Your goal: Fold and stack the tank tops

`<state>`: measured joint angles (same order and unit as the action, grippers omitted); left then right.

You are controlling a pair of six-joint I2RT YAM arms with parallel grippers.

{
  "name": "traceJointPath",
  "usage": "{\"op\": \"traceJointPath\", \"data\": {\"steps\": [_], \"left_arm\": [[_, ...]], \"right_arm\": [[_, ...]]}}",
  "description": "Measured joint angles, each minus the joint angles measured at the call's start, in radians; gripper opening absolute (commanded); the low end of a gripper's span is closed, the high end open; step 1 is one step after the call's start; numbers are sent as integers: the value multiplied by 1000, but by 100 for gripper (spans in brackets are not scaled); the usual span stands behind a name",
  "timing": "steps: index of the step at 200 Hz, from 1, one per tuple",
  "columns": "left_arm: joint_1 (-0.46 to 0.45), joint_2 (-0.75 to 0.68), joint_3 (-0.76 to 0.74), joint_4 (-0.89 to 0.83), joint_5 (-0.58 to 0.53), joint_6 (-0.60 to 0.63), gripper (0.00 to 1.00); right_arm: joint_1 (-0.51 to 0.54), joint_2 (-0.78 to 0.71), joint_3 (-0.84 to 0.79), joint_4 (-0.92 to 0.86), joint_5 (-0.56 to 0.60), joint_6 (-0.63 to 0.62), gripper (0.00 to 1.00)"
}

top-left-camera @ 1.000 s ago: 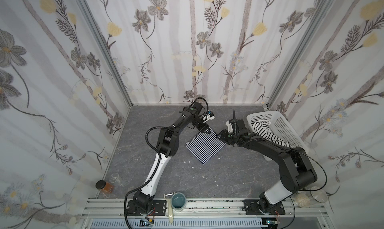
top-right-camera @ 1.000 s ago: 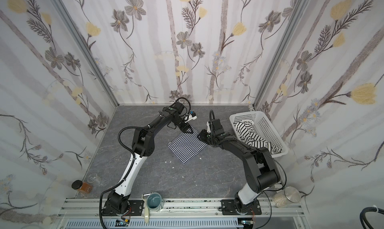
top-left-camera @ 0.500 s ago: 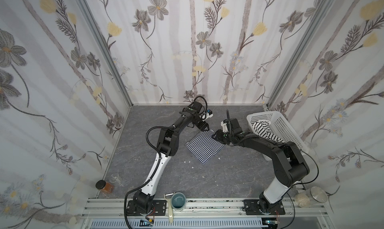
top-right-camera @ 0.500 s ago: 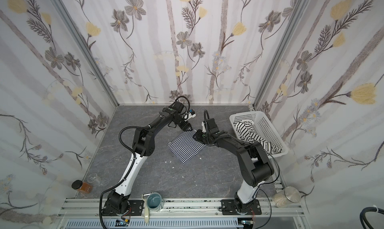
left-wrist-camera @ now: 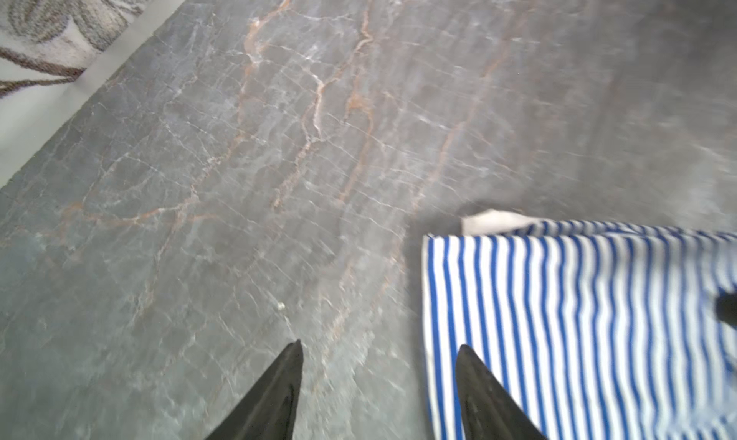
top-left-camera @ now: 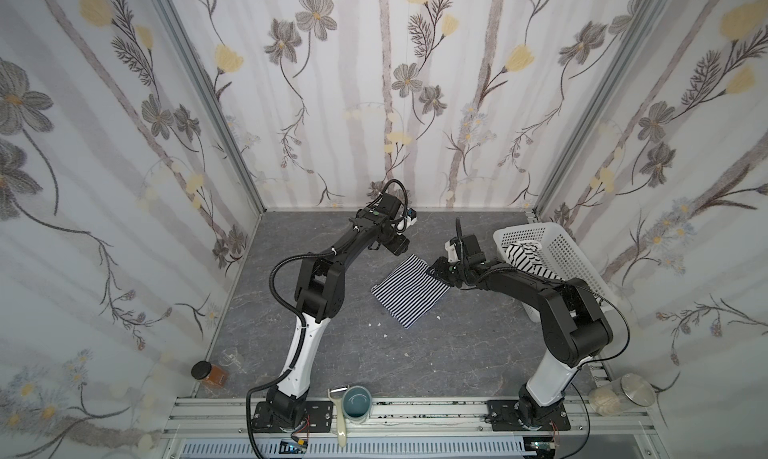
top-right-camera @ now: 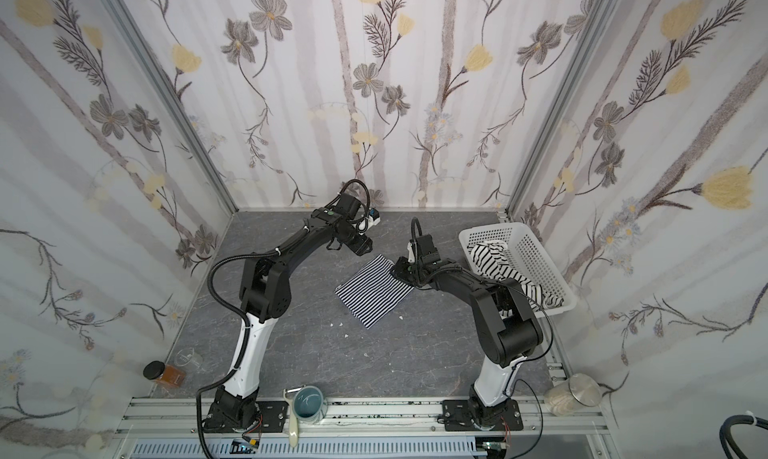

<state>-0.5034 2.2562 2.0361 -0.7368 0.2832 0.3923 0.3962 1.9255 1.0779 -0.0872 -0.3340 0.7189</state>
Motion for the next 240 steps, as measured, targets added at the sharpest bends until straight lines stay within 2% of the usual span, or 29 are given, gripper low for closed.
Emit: {"op": "traceJointPath", "data": {"steps": [47, 79, 134, 173, 203, 240], "left_arm": [[-59, -253, -424, 55, 161, 1, 62], [-85, -309, -618, 115, 189, 1, 62], [-79, -309, -738, 251, 97, 1, 62], [-27, -355, -824, 294, 9, 31, 61], [42, -409, -868, 306, -69, 83, 61], [187, -442, -876, 315, -134, 149, 62]], "right_arm": [[-37, 69, 50, 0, -1, -23, 35], [-45, 90, 55, -7, 0, -31, 35], [-45, 93, 22, 0, 26, -32, 35], [-23, 93, -15, -3, 33, -39, 35], [30, 93, -20, -2, 33, -38, 35], [151, 141, 22, 14, 22, -8, 35]]}}
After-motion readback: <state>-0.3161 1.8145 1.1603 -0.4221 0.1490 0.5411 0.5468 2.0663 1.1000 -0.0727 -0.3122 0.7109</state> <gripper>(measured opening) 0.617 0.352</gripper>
